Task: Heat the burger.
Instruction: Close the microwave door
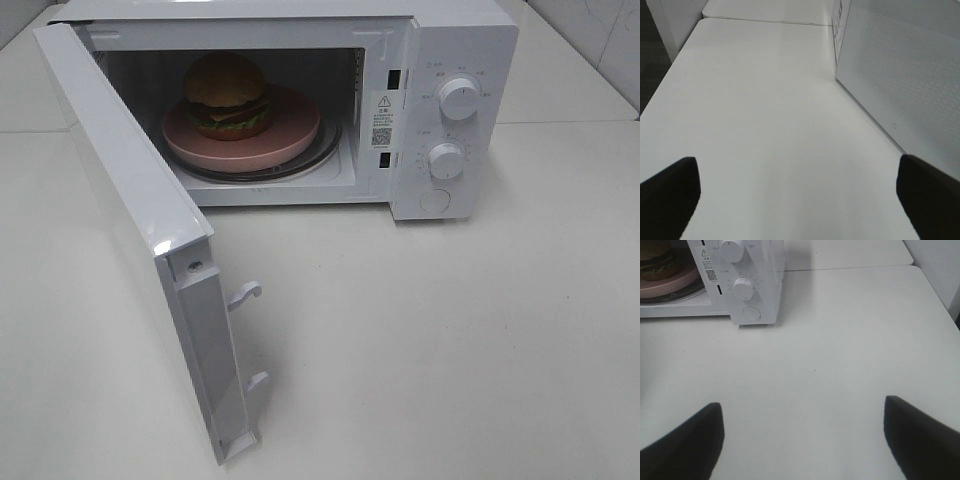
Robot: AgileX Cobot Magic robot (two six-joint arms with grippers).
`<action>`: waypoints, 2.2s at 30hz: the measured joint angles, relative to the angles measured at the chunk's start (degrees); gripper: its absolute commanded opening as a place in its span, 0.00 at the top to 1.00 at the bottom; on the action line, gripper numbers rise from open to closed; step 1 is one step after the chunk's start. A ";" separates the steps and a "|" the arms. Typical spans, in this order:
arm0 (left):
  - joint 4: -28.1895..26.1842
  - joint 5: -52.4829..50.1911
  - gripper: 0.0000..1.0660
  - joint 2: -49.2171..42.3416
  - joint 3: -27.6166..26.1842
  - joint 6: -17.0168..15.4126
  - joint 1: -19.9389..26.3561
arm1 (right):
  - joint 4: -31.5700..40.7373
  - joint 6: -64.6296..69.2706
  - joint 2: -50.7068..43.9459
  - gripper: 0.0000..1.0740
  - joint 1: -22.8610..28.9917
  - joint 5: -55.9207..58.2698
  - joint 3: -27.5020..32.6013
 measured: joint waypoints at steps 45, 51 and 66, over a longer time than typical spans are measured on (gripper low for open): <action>0.00 0.00 0.05 0.00 0.00 0.00 0.00 | 0.80 -1.09 0.00 0.49 0.00 0.06 0.00; 0.11 0.00 0.05 0.00 0.00 0.00 0.00 | 0.80 -1.09 0.00 0.49 0.00 0.06 0.00; 1.09 -1.15 0.10 5.16 -0.40 0.00 -0.92 | 0.80 -1.09 0.00 0.49 0.00 0.06 0.00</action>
